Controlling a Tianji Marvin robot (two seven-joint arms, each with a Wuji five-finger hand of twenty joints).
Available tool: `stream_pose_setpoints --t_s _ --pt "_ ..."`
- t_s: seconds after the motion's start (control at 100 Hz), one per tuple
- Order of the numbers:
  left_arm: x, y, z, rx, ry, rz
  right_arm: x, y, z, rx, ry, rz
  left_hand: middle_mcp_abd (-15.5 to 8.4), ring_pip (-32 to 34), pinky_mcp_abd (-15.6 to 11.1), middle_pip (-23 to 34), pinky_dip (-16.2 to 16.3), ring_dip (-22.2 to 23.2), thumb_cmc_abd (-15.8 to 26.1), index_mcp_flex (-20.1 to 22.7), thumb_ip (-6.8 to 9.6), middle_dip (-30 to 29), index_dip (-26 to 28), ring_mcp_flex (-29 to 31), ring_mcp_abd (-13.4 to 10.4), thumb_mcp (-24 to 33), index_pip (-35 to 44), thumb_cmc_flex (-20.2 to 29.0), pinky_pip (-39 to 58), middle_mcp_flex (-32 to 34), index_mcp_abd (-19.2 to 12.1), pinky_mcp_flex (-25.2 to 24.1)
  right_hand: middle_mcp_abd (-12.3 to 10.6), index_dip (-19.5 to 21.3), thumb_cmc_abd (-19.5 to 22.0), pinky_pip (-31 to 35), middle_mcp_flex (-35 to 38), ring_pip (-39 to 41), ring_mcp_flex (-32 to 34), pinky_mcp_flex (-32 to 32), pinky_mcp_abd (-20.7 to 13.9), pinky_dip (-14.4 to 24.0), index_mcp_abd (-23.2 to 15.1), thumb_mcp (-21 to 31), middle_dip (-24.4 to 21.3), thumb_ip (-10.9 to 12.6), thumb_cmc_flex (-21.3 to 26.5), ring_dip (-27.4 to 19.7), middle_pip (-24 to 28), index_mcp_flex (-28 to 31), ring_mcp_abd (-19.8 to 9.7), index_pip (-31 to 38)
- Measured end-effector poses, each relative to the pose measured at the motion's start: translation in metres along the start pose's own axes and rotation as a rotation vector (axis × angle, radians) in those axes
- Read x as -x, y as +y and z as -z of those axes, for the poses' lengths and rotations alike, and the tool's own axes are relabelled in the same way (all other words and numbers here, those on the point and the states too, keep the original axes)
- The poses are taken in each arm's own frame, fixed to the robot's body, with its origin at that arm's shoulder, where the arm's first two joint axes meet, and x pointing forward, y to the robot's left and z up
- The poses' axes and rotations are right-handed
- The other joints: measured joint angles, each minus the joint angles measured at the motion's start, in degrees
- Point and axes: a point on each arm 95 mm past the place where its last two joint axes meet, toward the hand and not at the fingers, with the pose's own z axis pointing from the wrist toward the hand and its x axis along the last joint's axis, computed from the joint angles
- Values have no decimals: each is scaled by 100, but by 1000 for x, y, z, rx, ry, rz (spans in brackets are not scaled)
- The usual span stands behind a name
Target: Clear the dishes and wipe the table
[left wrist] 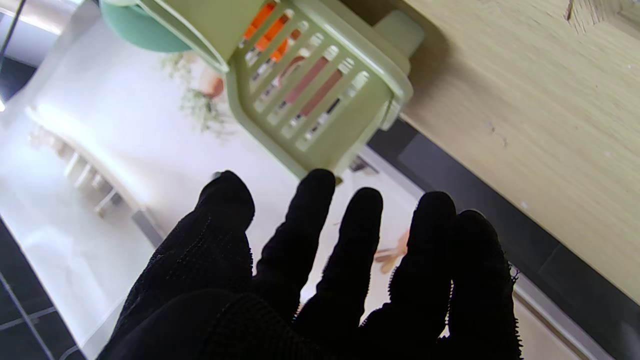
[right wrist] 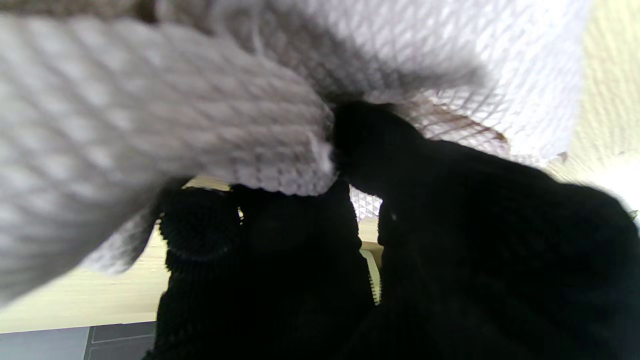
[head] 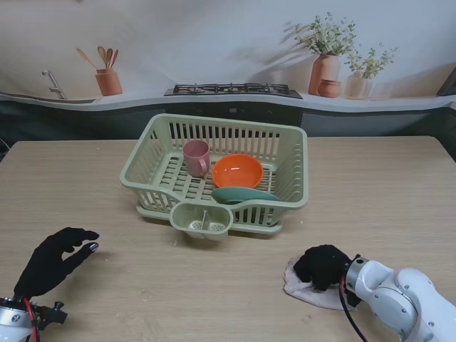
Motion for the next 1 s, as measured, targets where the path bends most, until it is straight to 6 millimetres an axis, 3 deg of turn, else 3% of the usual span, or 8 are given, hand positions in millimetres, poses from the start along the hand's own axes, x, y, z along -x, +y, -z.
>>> stream_pose_setpoints --t_s 0.22,0.71,1.0 --pt "0 0 0 4 1 0 -7 0 -9 9 4 -64 0 0 0 0 0 0 0 0 0 0 0 0 0 0 0 0 0 2 0 0 127 15 0 5 0 35 0 13 17 -2 128 178 38 11 37 -2 165 8 65 48" --pt "0 2 -3 16 -5 7 -77 18 -73 -9 135 -161 0 0 0 -1 0 0 0 0 0 0 1 0 0 0 0 0 0 3 0 0 146 -39 2 10 20 100 40 79 52 -37 183 165 171 13 20 27 380 11 80 -160" --pt "0 2 -4 18 -11 10 -79 18 -76 -6 137 -179 0 0 0 -9 0 0 0 0 0 0 1 0 0 0 0 0 0 3 -4 0 73 -92 75 11 -18 92 40 82 44 -40 148 46 173 13 13 31 421 10 47 -252"
